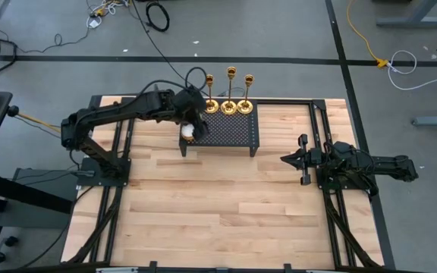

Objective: Pick & Place candle stick holders
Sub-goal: Adjust the scented candles on the shelf

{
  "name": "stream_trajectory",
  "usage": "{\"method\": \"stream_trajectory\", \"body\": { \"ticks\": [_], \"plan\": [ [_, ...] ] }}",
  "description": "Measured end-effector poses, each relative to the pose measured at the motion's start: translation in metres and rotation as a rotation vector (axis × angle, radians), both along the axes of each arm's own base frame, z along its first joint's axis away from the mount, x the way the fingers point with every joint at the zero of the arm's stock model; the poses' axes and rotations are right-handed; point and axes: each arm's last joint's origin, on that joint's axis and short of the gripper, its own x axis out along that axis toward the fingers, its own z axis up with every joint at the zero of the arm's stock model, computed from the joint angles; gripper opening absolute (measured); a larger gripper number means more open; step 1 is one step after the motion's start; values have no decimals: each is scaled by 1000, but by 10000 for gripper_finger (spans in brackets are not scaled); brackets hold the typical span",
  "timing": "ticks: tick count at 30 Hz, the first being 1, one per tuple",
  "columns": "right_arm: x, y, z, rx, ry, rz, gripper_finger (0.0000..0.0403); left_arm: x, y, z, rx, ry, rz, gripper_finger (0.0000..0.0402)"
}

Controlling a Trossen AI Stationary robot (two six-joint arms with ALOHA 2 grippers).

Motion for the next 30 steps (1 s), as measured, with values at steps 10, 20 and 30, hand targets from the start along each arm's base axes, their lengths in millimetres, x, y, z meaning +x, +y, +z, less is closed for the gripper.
{"method": "stream_trajectory", "body": {
  "ticks": [10,20,30],
  "plan": [
    [0,0,0,0,0,0,13,-9,0,1,-24,42,-13,233],
    [0,0,0,0,0,0,13,-34,-8,6,-78,147,-2,155],
    [0,0,0,0,0,-1,13,-62,-10,11,-79,277,39,90]
  ]
}}
